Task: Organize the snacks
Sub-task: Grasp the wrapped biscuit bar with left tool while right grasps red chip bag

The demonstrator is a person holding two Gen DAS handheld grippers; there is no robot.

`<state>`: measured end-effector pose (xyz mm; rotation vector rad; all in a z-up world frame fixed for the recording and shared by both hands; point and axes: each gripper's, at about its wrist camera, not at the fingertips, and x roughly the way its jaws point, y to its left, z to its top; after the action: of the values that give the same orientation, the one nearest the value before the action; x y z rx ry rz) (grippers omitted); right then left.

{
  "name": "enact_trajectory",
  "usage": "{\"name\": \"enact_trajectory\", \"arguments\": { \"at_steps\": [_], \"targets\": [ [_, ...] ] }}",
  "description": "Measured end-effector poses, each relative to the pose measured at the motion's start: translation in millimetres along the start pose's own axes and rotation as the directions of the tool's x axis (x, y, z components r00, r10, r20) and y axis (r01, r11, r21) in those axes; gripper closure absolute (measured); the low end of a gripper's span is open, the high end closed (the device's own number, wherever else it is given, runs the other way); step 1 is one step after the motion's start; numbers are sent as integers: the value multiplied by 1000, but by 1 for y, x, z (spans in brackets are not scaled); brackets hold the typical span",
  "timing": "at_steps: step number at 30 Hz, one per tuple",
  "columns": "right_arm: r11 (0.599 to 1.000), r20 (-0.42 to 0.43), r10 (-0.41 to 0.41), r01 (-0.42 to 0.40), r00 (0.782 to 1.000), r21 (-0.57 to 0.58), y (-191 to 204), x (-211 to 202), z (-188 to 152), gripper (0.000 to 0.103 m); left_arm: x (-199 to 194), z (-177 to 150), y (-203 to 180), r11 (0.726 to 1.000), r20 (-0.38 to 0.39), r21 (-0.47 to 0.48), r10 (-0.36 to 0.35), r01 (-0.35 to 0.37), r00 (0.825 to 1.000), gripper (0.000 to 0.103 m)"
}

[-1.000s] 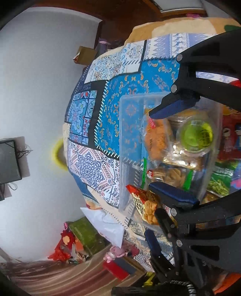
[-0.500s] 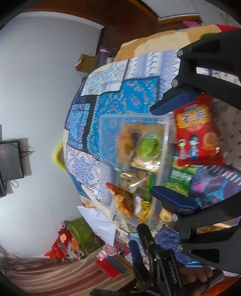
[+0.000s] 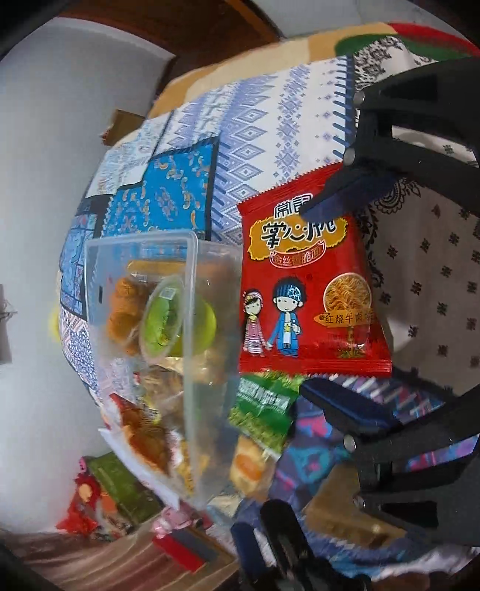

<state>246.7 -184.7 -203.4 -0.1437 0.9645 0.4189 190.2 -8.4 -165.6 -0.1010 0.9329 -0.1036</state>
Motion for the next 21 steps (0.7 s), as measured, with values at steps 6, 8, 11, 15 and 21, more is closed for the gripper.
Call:
{"name": "enact_trajectory", "arguments": {
  "at_steps": [6, 8, 11, 15, 21],
  "targets": [
    [994, 0, -75, 75, 997, -75, 11, 10, -2, 4, 8, -7, 0, 1000, -27, -22, -18, 18, 999, 29],
    [992, 3, -96, 96, 995, -82, 10, 12, -2, 7, 10, -10, 0, 999, -38, -30, -25, 24, 999, 29],
    [989, 19, -129, 130, 992, -69, 5, 9, -2, 27, 9, -14, 0, 999, -43, -35, -33, 31, 999, 29],
    [989, 37, -144, 146, 989, -35, -10, 1, -2, 54, 6, -18, -3, 999, -48, -32, -39, 37, 998, 29],
    [994, 73, -106, 106, 992, 1, -14, -23, -3, 71, -2, -24, -8, 998, -52, -39, -42, 40, 998, 29]
  ]
}}
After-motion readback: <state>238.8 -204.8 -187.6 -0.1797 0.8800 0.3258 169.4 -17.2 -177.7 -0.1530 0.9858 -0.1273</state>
